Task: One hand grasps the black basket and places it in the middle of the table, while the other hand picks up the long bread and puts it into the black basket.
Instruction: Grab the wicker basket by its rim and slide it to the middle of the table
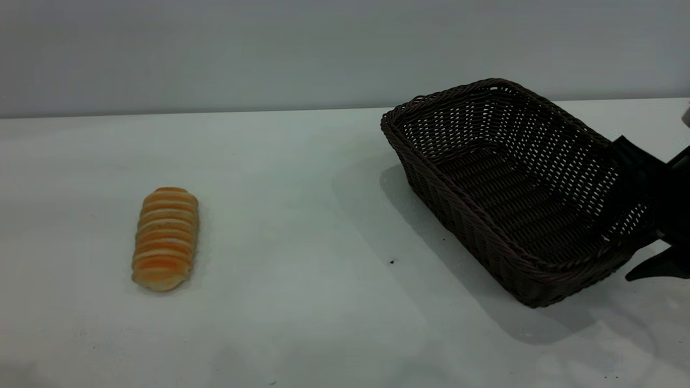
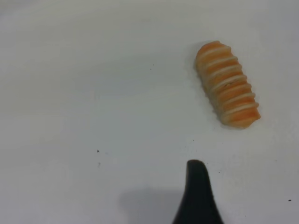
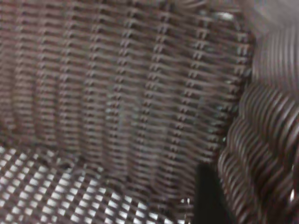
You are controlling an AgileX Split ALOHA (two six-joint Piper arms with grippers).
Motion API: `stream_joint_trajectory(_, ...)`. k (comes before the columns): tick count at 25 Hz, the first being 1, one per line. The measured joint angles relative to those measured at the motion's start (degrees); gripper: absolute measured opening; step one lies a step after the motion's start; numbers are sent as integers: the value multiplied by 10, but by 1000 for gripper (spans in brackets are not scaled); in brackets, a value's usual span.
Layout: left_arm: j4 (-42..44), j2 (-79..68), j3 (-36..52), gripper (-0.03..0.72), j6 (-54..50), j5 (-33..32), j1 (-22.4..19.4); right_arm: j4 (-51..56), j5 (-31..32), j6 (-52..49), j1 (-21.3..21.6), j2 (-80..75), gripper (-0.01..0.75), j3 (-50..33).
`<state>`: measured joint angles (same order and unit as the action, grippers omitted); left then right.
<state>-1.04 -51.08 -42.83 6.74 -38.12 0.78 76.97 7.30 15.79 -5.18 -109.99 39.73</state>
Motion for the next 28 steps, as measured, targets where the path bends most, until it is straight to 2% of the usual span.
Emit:
stream_joint_trajectory(3,0,0,0,590,0,3,0,7,0,0,0,-20,325,13)
stream_joint_trajectory(7,0,0,0,590,0,4,0,15,-1,-4,0,-29,98,23)
stream_joint_trajectory(10,0,0,0,590,0,4,0,14,9,13,0,-30,90,31)
stream_joint_trajectory(13,0,0,0,590,0,6,0,-1,53,63,0,-31,90,54)
stream_joint_trajectory(17,0,0,0,590,0,9,0,-99,180,148,0,-37,90,128)
stream_joint_trajectory(22,-2,0,0,590,0,17,0,-230,327,161,-1,-81,90,267)
stream_joint_trajectory(25,-11,-1,0,590,0,27,0,-280,367,162,-1,-123,90,341)
stream_joint_trajectory(28,-28,-11,0,590,1,43,0,-309,371,170,-1,-157,90,394)
